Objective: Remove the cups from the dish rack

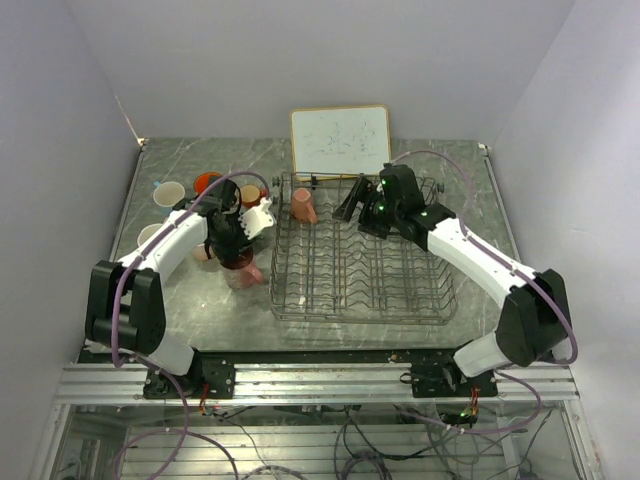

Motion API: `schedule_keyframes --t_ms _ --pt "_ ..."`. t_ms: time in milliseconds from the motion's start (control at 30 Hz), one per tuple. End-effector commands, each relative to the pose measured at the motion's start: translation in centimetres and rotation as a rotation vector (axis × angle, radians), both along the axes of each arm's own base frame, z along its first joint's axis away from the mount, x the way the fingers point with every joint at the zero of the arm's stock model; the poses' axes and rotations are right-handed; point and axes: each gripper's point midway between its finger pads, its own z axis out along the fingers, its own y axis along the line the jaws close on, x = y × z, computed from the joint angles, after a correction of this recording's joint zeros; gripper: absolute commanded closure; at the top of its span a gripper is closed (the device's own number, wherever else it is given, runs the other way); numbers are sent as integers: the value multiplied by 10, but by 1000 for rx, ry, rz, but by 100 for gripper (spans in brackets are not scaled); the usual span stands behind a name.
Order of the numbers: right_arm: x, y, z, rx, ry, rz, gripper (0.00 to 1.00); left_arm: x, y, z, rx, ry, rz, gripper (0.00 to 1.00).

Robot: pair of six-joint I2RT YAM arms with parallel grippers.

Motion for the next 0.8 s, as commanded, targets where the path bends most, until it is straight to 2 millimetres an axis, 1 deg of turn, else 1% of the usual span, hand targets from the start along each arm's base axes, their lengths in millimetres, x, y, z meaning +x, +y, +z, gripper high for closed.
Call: schedule_keyframes --t_ms 0,67,200,267,300,333,367,400,567,600,633,667,767 --pt "28 -8 -3 -150 -104 30 19 13 -11 14 -32 -73 -25 45" --pt "37 -5 -12 -186 -115 61 19 15 -11 20 -30 -88 -22 35" --pt "54 6 -33 -254 -120 140 19 14 -10 38 -30 -112 -27 27" --pt "64 12 -43 -288 -126 178 19 11 -8 55 -29 -126 -29 20" --pt "69 16 -46 -309 -135 198 18 10 -8 64 -29 -135 -28 13" --pt "73 19 -52 -334 -138 219 18 7 -7 74 -30 -142 -29 5" --pt "79 23 -55 -365 -153 243 18 5 -6 85 -33 -148 -23 0" --pt "82 25 -61 -387 -151 256 18 1 -4 94 -30 -145 -15 0" --pt "103 42 -79 -463 -195 342 18 -19 4 142 -25 -129 25 1" --pt "104 48 -79 -473 -210 364 18 -24 5 148 -33 -129 34 1" --pt "106 53 -88 -493 -209 387 18 -28 5 153 -41 -133 54 1" --pt "106 59 -92 -508 -219 409 18 -30 6 158 -49 -146 69 1" --pt "108 70 -106 -574 -233 452 20 -42 8 164 -71 -166 93 1"
